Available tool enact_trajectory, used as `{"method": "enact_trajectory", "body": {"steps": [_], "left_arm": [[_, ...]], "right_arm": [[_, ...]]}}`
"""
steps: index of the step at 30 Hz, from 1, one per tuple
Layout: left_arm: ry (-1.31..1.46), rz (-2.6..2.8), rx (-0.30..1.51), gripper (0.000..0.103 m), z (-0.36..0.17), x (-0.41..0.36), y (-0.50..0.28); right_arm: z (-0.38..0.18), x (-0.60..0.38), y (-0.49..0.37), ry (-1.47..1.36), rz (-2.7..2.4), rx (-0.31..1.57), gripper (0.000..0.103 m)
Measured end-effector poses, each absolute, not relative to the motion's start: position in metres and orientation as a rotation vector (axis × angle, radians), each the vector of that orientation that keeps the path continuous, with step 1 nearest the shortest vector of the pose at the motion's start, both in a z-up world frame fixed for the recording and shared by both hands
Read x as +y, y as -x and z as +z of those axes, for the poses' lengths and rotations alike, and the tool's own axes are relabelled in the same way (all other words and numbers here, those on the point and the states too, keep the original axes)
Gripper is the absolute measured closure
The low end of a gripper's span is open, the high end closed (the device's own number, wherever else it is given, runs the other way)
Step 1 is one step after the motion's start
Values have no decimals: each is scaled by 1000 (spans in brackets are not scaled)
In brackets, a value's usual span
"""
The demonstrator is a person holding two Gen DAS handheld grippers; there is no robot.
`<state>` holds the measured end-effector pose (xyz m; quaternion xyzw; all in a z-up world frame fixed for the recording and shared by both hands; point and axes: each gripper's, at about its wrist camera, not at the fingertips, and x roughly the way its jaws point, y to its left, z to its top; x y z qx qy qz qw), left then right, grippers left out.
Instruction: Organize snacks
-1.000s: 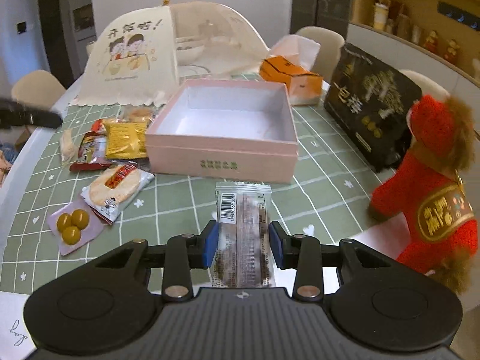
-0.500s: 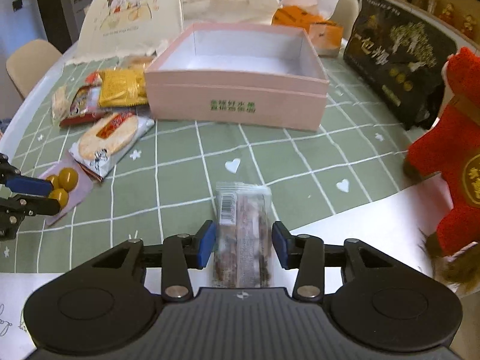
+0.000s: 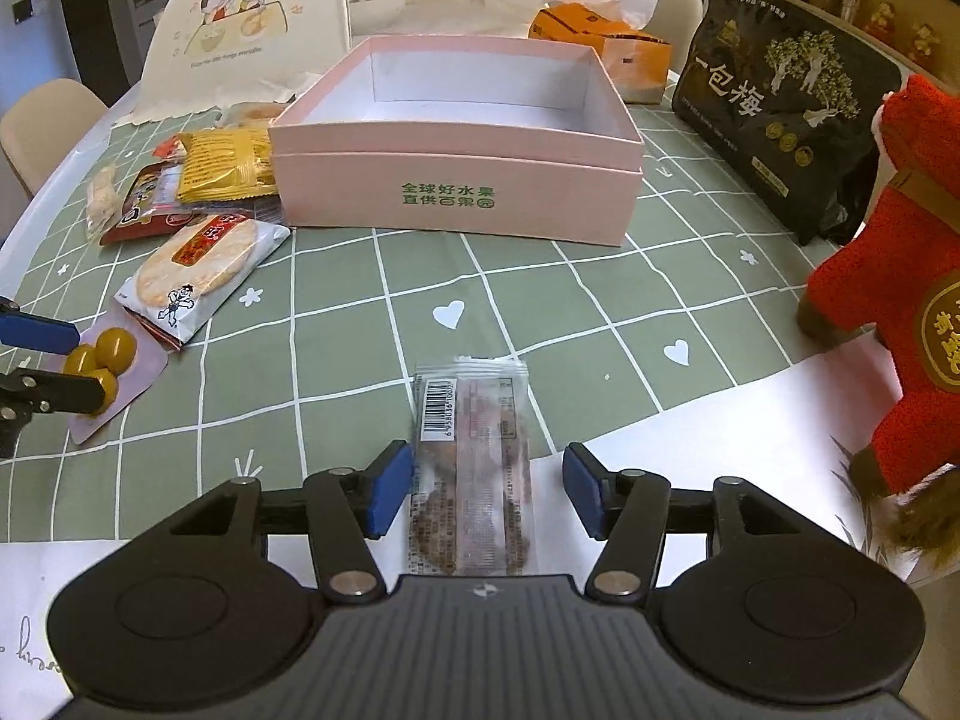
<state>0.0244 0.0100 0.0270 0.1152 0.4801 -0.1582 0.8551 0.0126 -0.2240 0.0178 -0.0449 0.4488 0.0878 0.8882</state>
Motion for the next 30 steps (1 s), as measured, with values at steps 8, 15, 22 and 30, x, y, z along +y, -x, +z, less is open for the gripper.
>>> {"method": "enact_trajectory", "body": {"steps": [8, 15, 22, 30], "left_arm": [[-163, -366, 1018, 45, 25, 14, -27], [-151, -421, 969, 48, 43, 13, -9], [-104, -467, 789, 93, 115, 9, -20], [-122, -441, 899, 87, 88, 11, -30]], "right_arm": [[20, -218, -8, 120, 217, 927, 66], [40, -228, -6, 88, 215, 897, 67], [77, -244, -8, 43, 216, 817, 67], [68, -239, -5, 65, 203, 840, 67]]}}
